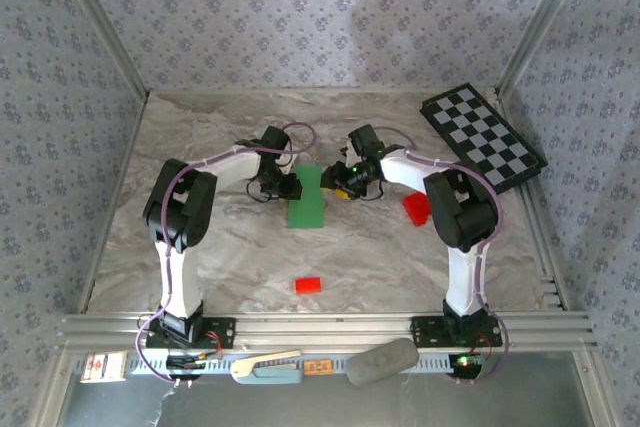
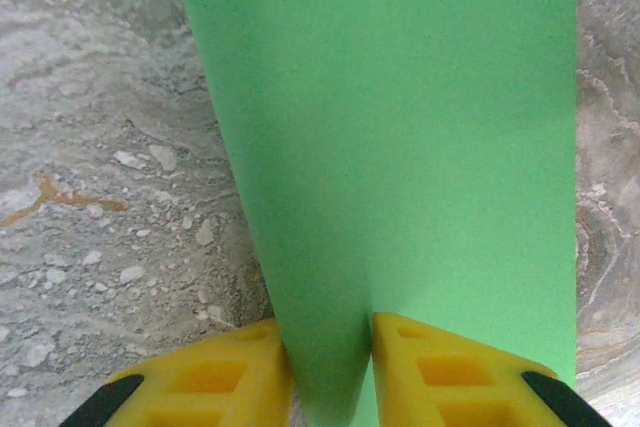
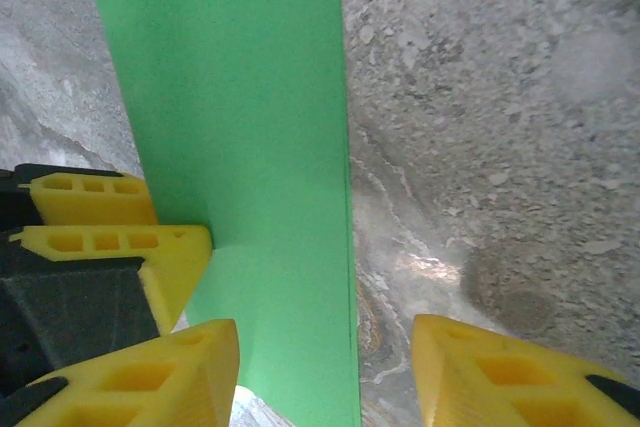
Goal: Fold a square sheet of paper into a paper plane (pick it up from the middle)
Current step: Hold the square sheet of paper at the center of the table.
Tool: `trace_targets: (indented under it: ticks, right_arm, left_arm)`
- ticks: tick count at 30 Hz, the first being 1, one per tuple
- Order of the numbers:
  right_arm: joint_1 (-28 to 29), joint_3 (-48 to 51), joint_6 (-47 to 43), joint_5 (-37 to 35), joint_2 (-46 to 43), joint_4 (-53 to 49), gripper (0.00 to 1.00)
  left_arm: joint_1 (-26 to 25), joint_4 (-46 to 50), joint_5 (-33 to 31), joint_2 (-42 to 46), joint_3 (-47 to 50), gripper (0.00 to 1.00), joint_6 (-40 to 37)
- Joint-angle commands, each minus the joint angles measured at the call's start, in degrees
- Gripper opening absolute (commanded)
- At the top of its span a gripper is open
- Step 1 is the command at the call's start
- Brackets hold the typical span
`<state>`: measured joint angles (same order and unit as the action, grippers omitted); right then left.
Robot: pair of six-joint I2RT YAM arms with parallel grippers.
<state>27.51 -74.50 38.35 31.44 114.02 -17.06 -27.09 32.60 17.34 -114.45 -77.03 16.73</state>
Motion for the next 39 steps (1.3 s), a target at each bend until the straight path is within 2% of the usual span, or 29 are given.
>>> trace_targets:
  ticks: [1,6,12,23,39]
  right_arm:
    - [0.8,-2.1,-0.8,1.8,1.4,-0.5,0.47]
    - [1.5,-3.1,-0.6,2.0,2.3,-0.7,0.43]
    - [2.2,-4.4,-1.3,2.6,3.3,-1.4,0.42]
    - [2.6,-5.3,-1.1,2.0,4.1,-2.1,0.40]
    - [3.7,-7.6,-1.9,2.1,6.3,-3.6,0.38]
  left_arm:
    - [-0.5,2.2,0.9,-3.0,-0.2,0.29,0.0]
    - [-0.5,2.2,0.4,-3.4,-0.7,0.31,1.1]
    - [-0.5,2.6,0.5,-4.2,-0.6,0.31,0.6]
    - [-0.4,3.2,-1.6,-5.2,-1.2,0.29,5.2]
    - [-0.4,2.3,-0.8,-5.9,-0.4,0.29,5.9]
